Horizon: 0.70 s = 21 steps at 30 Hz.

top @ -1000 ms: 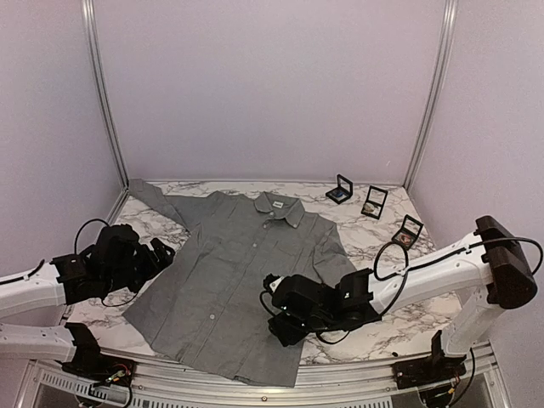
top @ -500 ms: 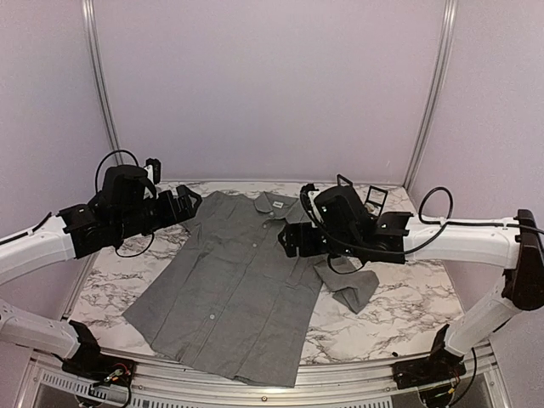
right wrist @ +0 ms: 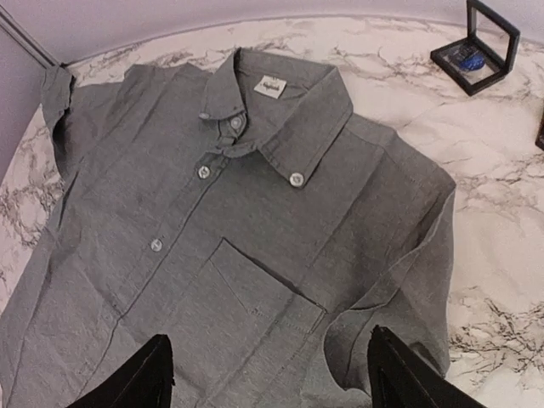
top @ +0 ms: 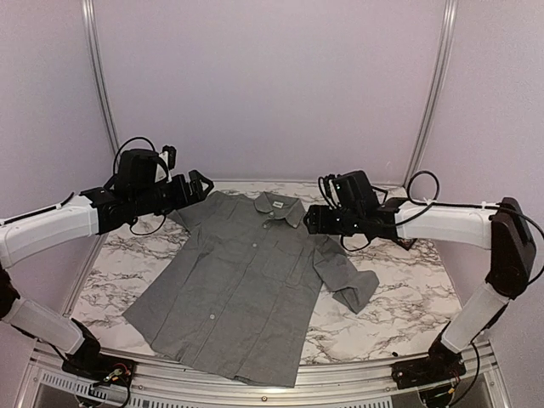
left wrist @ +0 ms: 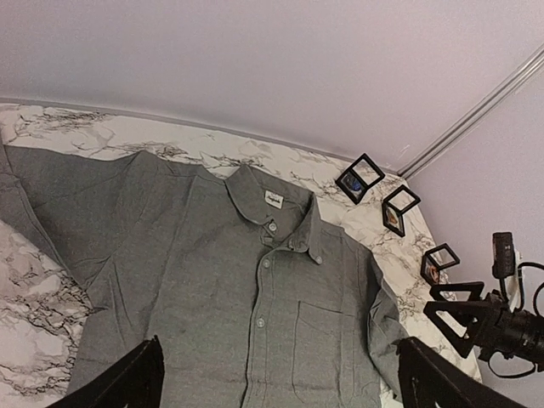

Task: Remove the brooch from the garment
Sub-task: Flatten out the crumpled clothing at the center of the board.

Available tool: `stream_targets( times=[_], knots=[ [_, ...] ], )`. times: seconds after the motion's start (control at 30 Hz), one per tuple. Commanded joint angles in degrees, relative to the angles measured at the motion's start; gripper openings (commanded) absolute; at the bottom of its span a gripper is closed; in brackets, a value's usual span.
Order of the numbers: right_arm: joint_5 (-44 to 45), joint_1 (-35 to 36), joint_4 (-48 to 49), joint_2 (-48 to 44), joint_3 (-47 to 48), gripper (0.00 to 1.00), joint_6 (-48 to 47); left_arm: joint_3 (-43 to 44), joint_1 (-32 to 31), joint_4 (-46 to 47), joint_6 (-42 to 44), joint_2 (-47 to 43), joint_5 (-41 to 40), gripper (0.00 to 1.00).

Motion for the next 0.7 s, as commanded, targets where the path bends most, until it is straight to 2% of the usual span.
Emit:
stream_targets(
  times=[0.0, 0.1, 0.3, 0.43, 0.57, 0.67],
  knots=[
    [-2.24, -0.11, -5.10, 5.32, 0.98, 0.72, -1.39, 2.25, 1.39, 2.05, -0.73, 2.02, 5.45, 0.99],
    [-2.04, -0.27, -6.07, 8.44, 1.37, 0.66, -1.51, 2.25, 1.59, 2.08, -1.35, 2.81, 6.32, 0.99],
    [-1.04, -0.38, -6.76, 12.51, 2.01, 0.60, -2.38, 1.99, 1.76, 1.58, -1.75, 2.85, 6.84, 0.99],
    [-1.59, -0.41, -7.01, 14.35, 2.76, 0.48, -2.33, 1.75, 1.90, 1.21, -1.78, 2.57, 6.80, 0.99],
    [0.41, -0.38, -7.12, 14.52, 2.63, 0.47, -2.50, 1.31, 2.02, 1.35, -2.04, 2.29, 6.85, 0.99],
    [-0.13, -0.38, -7.23, 15.19, 3.13, 0.34, -2.82, 1.20, 2.03, 1.54, -2.12, 2.48, 7.35, 0.99]
  ],
)
